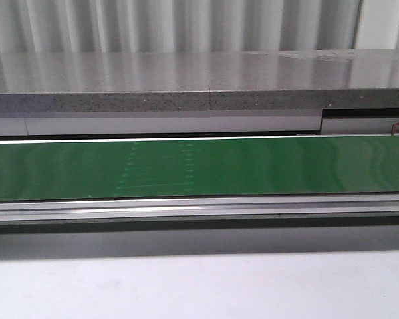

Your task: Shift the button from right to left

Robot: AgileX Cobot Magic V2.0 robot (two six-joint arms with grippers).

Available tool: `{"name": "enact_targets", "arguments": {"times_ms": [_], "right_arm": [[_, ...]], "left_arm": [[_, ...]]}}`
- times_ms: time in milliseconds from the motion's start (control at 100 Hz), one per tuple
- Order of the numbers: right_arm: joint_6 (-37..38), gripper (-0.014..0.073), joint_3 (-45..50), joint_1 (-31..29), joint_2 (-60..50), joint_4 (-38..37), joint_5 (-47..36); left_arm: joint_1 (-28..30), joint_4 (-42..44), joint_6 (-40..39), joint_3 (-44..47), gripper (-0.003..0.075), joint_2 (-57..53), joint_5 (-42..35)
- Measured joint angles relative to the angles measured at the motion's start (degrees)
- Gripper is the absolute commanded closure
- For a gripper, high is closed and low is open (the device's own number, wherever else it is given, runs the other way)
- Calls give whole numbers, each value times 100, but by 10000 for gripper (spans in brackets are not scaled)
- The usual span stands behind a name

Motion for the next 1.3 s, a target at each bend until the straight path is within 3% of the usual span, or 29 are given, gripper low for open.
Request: {"name": "enact_targets", "arguments": {"times_ms": [620, 930, 1030, 1300], "right_arm": [[0, 662, 0, 0, 0, 0, -4], [0, 662, -33, 0, 0, 0, -833], [0, 662, -408, 0, 0, 0, -374], [0, 662, -2320, 0, 437, 0, 2151]], "left_arm": [[0, 0, 0, 0, 740, 0, 0], [0, 0, 0, 0, 740, 0, 0], [0, 0, 0, 0, 740, 0, 0], [0, 0, 0, 0, 740, 0, 0]]}}
